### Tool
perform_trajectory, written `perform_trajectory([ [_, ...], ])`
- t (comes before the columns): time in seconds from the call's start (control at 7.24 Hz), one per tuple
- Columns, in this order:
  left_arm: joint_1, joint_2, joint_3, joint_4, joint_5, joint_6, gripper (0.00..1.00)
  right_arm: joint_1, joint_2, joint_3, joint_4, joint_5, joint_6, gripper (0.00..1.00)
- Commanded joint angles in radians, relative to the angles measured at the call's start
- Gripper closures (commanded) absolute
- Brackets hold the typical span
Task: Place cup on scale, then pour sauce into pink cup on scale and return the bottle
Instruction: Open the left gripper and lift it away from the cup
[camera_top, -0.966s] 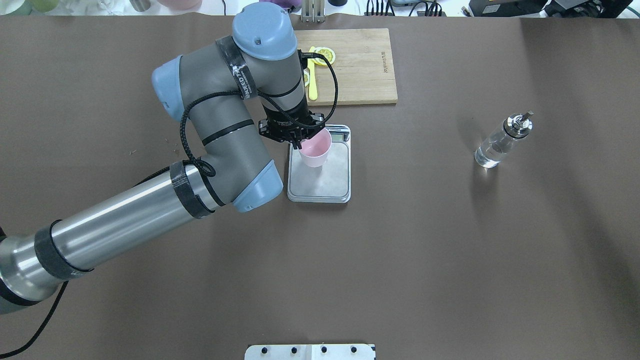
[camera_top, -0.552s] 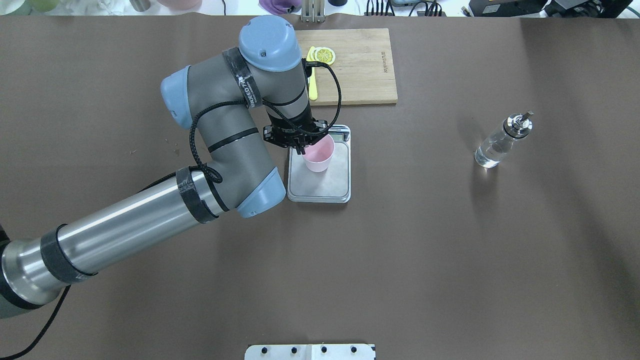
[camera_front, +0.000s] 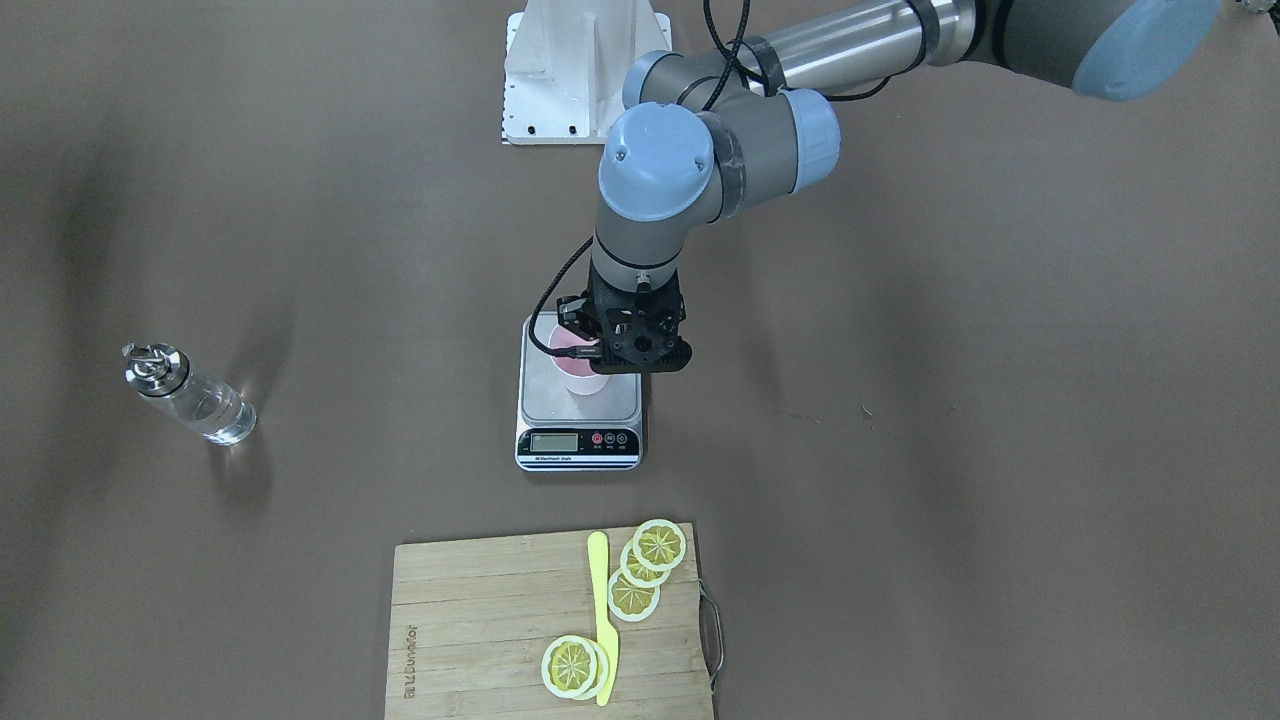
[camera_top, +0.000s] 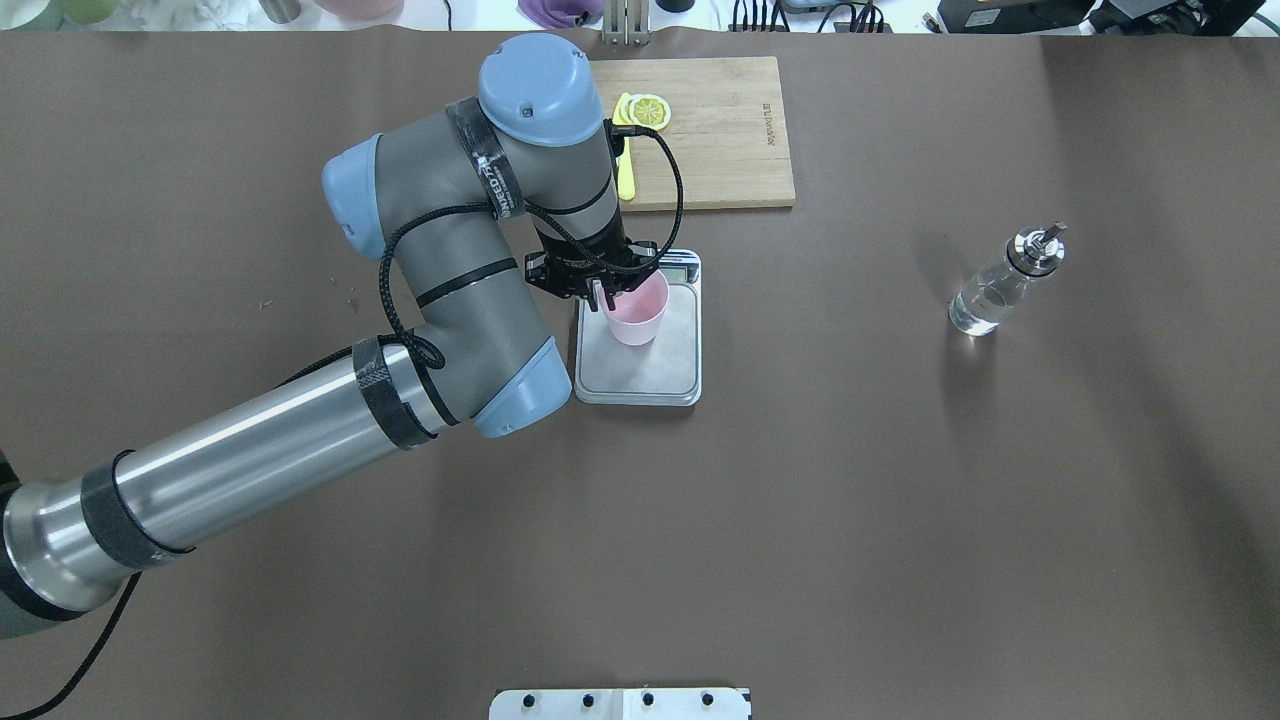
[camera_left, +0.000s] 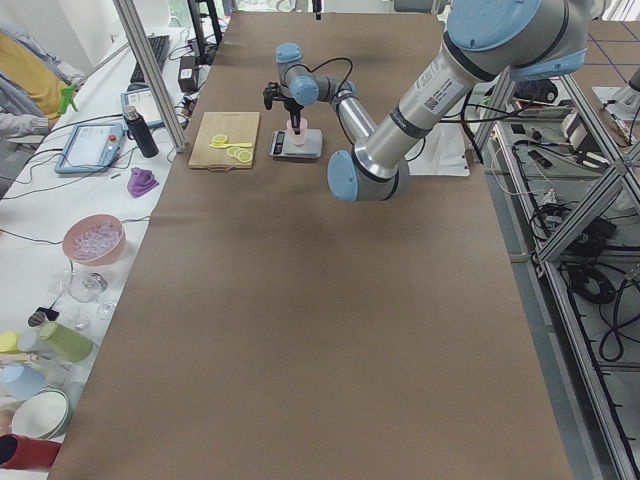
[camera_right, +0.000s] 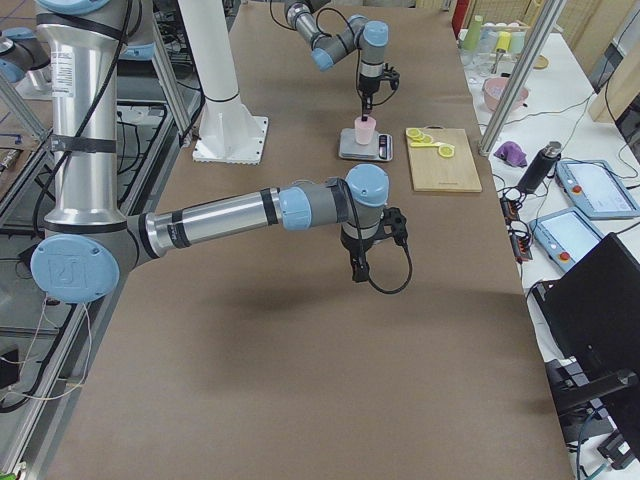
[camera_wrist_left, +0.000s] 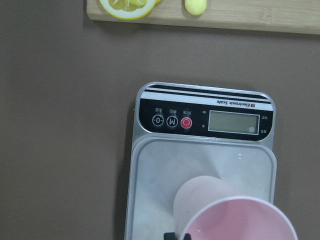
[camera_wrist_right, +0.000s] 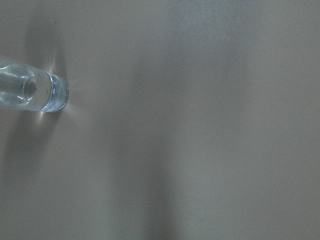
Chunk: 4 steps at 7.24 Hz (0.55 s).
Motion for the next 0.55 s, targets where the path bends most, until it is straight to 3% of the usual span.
perform_trajectory([
  [0.0, 0.0, 0.003, -0.032, 0.004, -0.003, -0.001, 0.02, -0.001, 0.0, 0.001, 0.0, 0.0, 0.0, 0.0],
  [0.14, -0.009, 0.009, -0.084, 0.02, -0.007, -0.001, 0.02, -0.003, 0.002, 0.001, 0.0, 0.0, 0.0, 0.0],
  [0.41, -0.068, 0.189, -0.323, 0.05, -0.027, 0.012, 0.03, -0.009, 0.002, 0.041, 0.008, 0.053, -0.003, 0.0],
])
